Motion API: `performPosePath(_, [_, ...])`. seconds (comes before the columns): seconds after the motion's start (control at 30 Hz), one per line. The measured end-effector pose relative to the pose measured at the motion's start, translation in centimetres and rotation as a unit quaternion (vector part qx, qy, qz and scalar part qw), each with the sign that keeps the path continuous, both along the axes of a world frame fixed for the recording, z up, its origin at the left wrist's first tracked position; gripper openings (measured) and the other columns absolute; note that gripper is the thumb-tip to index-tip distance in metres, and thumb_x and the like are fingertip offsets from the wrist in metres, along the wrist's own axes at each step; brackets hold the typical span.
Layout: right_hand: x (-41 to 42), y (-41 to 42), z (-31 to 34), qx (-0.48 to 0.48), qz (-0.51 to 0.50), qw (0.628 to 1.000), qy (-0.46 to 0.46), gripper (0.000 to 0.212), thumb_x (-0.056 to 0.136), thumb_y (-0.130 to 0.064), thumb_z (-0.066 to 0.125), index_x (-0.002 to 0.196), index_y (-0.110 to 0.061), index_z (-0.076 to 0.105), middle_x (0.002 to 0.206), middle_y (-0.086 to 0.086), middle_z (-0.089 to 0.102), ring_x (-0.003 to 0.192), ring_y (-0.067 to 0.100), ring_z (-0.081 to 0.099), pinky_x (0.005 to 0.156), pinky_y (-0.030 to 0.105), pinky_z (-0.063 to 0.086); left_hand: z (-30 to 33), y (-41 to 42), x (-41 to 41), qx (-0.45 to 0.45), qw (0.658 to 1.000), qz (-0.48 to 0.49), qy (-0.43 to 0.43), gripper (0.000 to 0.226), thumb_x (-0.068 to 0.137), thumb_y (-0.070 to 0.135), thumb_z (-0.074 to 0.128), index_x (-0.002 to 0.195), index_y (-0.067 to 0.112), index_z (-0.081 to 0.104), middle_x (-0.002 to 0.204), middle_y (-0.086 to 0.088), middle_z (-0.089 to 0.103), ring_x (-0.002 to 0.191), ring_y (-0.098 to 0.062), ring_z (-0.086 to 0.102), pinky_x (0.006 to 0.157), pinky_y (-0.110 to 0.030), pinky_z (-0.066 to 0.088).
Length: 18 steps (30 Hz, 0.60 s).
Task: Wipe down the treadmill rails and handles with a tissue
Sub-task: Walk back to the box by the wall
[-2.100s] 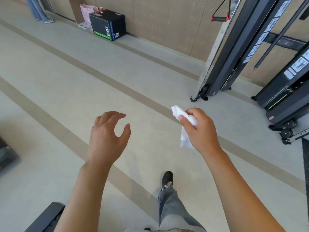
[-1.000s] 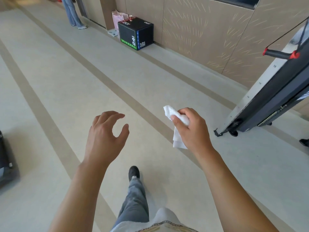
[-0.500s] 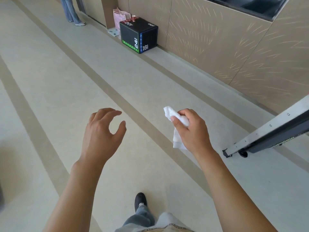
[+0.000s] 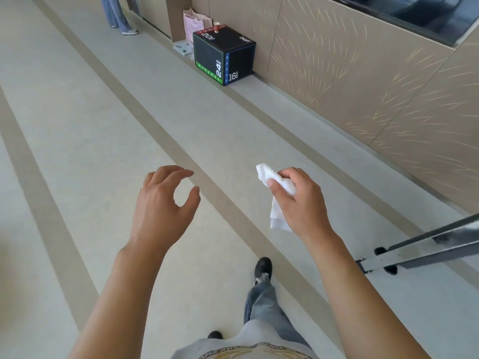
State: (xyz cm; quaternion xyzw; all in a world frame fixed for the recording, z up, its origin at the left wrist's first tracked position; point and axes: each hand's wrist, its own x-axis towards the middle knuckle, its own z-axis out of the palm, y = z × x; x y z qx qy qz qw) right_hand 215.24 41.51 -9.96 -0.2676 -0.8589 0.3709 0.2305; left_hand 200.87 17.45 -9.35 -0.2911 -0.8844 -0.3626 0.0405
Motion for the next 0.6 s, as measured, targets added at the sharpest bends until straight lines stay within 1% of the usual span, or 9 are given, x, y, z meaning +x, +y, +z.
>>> performPosePath(0.1, [-3.5,3.8,-0.7,0.003,0.009,1.000,0.001,0.018,0.102,-0.041,0.066,0.097,-0.024,0.064,0.096,-0.011,0.065,0.088,0.008,0.062,0.070,0.025,0.046,-0.4,3.4,-3.0,-0.002,1.000,0.006,0.001,0.032,0.099,0.032,0.068,0.128,0.021,0.071,0.131,0.005,0.064,0.125,-0.022,0.054,0.098,-0.033,0.042])
performPosePath(0.2, [-7.3,8.4,-1.1,0.001,0.020,1.000,0.000,0.018,0.102,-0.040,0.066,0.096,-0.024,0.064,0.096,-0.011,0.065,0.087,0.007,0.061,0.069,0.025,0.046,-0.5,7.7,-6.2,-0.003,1.000,0.018,0.007,0.039,0.096,0.040,0.062,0.129,0.020,0.071,0.130,0.004,0.064,0.123,-0.023,0.054,0.099,-0.033,0.042])
performPosePath(0.3, [-11.5,13.6,-0.8,-0.002,0.032,0.999,0.004,0.018,0.102,-0.041,0.065,0.095,-0.025,0.063,0.096,-0.010,0.065,0.088,0.008,0.062,0.070,0.028,0.048,-0.3,12.8,-9.3,-0.003,0.999,0.031,0.010,0.032,0.099,0.032,0.068,0.129,0.020,0.071,0.131,0.004,0.064,0.122,-0.024,0.055,0.098,-0.032,0.041])
performPosePath(0.37, [-14.0,17.2,-0.3,-0.005,0.037,0.999,0.001,0.018,0.101,-0.041,0.065,0.096,-0.024,0.064,0.097,-0.009,0.066,0.088,0.009,0.062,0.072,0.031,0.050,0.0,16.2,-11.3,-0.008,0.999,0.038,0.006,0.032,0.098,0.029,0.069,0.129,0.021,0.071,0.131,0.005,0.064,0.122,-0.023,0.055,0.097,-0.030,0.040])
performPosePath(0.5, [-18.0,23.9,0.3,-0.014,0.042,0.999,0.004,0.018,0.101,-0.040,0.066,0.097,-0.023,0.064,0.096,-0.009,0.066,0.088,0.010,0.062,0.073,0.032,0.051,0.8,22.9,-14.6,-0.006,0.999,0.049,0.014,0.031,0.098,0.030,0.069,0.128,0.022,0.071,0.130,0.006,0.064,0.122,-0.023,0.055,0.096,-0.030,0.041])
performPosePath(0.6, [-20.5,28.0,0.3,-0.023,0.047,0.999,0.007,0.018,0.101,-0.040,0.066,0.095,-0.023,0.063,0.093,-0.008,0.066,0.086,0.009,0.062,0.070,0.029,0.050,1.0,27.2,-16.8,-0.005,0.999,0.046,0.022,0.033,0.098,0.034,0.066,0.128,0.021,0.071,0.129,0.005,0.064,0.119,-0.024,0.056,0.095,-0.031,0.041])
